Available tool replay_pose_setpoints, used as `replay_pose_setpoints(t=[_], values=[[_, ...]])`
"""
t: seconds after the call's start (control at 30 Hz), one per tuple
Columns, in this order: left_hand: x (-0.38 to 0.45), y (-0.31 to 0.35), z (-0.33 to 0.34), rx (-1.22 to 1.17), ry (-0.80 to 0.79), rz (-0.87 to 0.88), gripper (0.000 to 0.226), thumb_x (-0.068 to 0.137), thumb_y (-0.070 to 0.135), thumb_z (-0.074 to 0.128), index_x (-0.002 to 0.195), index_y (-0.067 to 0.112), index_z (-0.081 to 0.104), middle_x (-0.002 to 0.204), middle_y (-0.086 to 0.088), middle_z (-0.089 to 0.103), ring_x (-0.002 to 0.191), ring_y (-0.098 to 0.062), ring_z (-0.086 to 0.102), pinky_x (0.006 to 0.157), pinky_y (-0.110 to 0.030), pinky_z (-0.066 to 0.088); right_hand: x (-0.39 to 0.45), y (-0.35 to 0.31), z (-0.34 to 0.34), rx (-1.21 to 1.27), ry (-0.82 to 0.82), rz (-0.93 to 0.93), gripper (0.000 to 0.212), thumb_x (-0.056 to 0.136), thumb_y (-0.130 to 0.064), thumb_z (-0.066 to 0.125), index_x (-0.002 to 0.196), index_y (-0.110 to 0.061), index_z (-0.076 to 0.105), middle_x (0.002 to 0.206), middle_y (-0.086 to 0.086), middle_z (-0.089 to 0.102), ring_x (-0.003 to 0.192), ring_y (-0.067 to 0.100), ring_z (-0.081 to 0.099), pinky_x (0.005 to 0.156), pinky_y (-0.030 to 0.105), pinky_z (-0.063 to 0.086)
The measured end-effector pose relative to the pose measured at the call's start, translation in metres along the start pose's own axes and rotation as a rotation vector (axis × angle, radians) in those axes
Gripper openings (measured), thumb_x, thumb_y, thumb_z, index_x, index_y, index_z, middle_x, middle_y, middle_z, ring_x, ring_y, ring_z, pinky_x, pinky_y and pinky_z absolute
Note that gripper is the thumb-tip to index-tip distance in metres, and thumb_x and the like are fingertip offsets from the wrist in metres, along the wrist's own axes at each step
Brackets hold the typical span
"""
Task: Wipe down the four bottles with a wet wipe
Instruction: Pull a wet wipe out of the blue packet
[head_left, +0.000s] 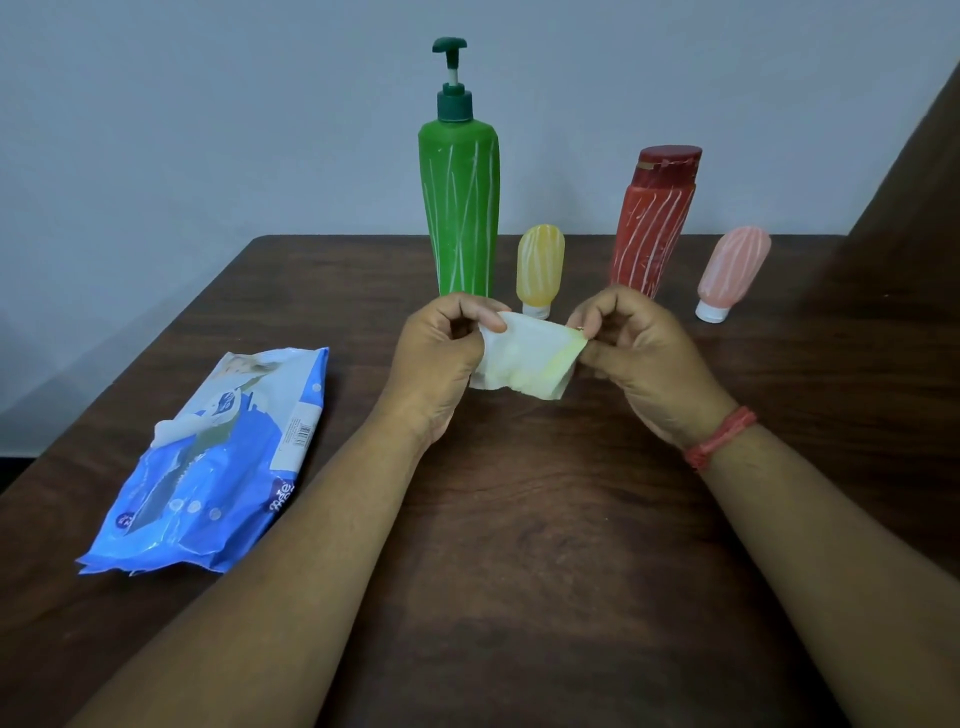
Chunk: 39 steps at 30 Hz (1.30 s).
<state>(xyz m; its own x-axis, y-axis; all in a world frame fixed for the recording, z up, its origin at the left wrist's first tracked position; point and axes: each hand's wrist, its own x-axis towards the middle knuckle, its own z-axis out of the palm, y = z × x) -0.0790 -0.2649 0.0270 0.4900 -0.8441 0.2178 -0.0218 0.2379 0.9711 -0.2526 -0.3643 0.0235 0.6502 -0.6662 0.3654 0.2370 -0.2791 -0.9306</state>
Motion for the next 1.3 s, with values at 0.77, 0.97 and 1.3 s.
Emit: replay_pose_setpoints(t=[0.77,0.97,1.3], values=[[-0.003,0.003,0.006,0.096,-0.184,0.117,0.054,0.083,-0.023,0.052,0.074,0.026,0.072,0.092,0.007,0.073,0.092,-0.015,0.068,0.072,-0.036,0.058,-0.002,0.004,0.007,-0.246,-0.126,0.099,0.023,0.090,-0.026,0.069,0.111,-0.016,0.067,0.107,0.005,0.073,0.098,0.018,0.070,0.085,0.035,0.057],[0.000,0.002,-0.005,0.028,-0.084,0.052,0.037,0.092,-0.009,0.057,0.109,0.022,0.067,0.094,0.006,0.073,0.088,-0.013,0.068,0.068,-0.028,0.055,-0.003,-0.001,0.007,0.078,-0.101,0.255,0.004,0.093,-0.006,0.064,0.093,-0.010,0.064,0.092,0.001,0.074,0.086,0.016,0.070,0.068,0.027,0.057],[0.020,-0.003,-0.017,0.204,0.403,-0.092,0.047,0.093,0.011,0.067,0.135,0.019,0.047,0.130,0.004,0.057,0.111,-0.004,0.056,0.063,0.000,0.042,0.000,0.001,0.011,0.344,0.108,0.355,0.025,0.092,0.006,0.058,0.113,-0.008,0.058,0.109,0.015,0.074,0.095,0.033,0.073,0.063,0.042,0.062]])
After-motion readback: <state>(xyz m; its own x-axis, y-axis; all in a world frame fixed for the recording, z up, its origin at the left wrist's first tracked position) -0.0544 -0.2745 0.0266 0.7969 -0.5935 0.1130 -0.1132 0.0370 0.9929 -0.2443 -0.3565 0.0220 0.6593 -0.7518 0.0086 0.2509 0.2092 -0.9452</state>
